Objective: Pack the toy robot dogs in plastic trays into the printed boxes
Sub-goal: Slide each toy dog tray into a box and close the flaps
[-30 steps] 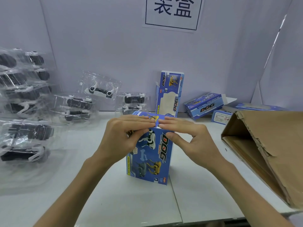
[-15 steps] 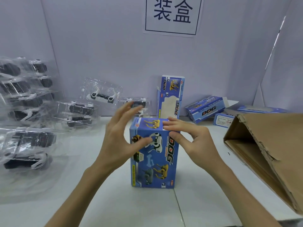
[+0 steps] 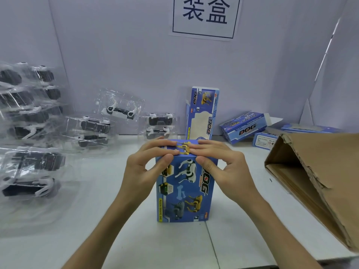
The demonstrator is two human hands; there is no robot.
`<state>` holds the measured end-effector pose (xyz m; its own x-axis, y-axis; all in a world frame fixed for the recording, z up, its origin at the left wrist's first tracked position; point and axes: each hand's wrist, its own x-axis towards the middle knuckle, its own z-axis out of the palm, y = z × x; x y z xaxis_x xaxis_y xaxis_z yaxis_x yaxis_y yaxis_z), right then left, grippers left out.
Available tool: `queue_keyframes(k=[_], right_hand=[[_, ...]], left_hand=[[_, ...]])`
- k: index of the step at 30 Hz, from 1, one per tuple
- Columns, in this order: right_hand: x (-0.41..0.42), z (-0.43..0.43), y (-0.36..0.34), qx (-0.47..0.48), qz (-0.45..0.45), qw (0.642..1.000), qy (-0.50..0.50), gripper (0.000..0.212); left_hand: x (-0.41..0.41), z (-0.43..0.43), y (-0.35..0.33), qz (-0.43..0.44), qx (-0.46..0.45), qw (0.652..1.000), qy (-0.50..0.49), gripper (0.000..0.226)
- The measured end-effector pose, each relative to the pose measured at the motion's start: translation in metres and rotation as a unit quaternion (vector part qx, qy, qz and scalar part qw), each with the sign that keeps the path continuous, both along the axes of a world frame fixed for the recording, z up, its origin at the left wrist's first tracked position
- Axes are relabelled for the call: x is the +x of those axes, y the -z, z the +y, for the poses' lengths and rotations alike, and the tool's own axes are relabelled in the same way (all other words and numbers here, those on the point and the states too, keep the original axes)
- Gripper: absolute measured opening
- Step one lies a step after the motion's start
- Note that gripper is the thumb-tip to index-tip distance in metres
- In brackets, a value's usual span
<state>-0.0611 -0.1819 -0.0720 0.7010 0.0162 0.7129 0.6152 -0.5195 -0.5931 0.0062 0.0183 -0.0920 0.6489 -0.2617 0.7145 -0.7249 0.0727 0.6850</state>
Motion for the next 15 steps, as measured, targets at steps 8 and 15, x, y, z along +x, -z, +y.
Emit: queue_keyframes(k=[8,15], right_hand=[[0.001,-0.005,0.000,0.028,0.024,0.999,-0.031,0.025],[0.004,-0.030,0.006,0.171,0.045,0.984,-0.036,0.022]], left_hand=[[0.003,0.001,0.009,0.026,0.031,0.999,0.003,0.063],[0.008,0.001,0.058,0.152,0.255,0.952,0.073,0.085]])
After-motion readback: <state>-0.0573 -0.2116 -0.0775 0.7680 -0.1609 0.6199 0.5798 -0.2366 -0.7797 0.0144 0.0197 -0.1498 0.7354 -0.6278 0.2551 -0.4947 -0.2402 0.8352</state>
